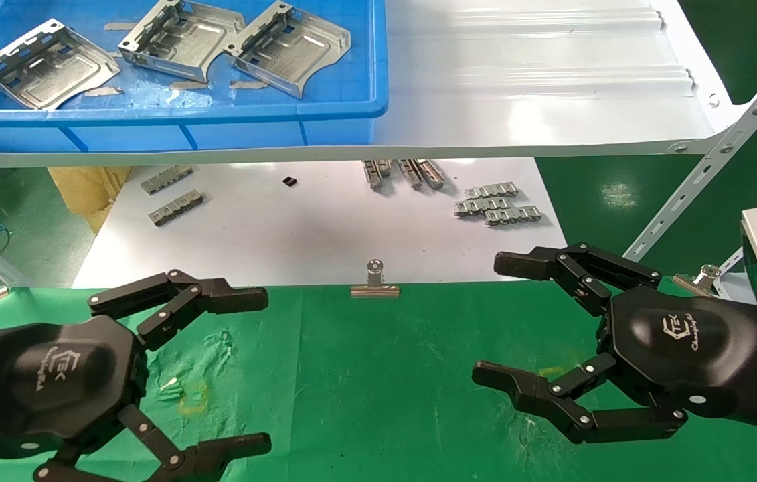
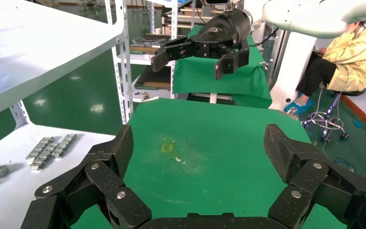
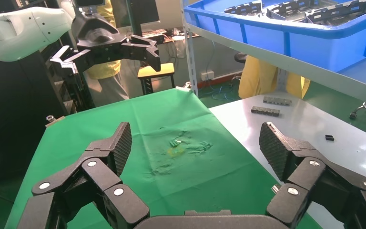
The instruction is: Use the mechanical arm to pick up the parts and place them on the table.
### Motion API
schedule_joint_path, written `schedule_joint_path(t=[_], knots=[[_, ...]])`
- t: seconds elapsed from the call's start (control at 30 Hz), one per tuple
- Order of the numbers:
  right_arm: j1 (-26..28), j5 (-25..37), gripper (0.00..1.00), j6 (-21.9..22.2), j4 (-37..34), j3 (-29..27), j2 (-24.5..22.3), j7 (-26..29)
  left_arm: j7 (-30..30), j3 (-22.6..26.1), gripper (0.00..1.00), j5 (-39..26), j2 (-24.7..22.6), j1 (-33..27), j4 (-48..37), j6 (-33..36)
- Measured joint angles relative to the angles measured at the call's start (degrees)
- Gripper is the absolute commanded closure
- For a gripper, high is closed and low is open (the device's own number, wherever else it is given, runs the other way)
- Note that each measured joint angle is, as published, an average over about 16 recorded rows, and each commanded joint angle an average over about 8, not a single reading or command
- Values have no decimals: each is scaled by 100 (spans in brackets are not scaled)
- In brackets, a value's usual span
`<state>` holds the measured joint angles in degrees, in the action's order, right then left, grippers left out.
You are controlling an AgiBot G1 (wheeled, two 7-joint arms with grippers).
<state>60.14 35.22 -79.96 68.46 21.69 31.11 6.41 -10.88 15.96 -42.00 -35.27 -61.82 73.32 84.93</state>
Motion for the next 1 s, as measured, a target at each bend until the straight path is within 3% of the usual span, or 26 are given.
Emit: schedule_joint_path(t=[0.47, 1.0], knots=[[0, 0, 100, 0, 0, 0, 0, 0, -41, 41, 0, -407, -548, -710, -497, -912], [0, 0, 100, 0, 0, 0, 0, 0, -143, 622, 0, -1997, -1545, -2937, -2569, -2369]])
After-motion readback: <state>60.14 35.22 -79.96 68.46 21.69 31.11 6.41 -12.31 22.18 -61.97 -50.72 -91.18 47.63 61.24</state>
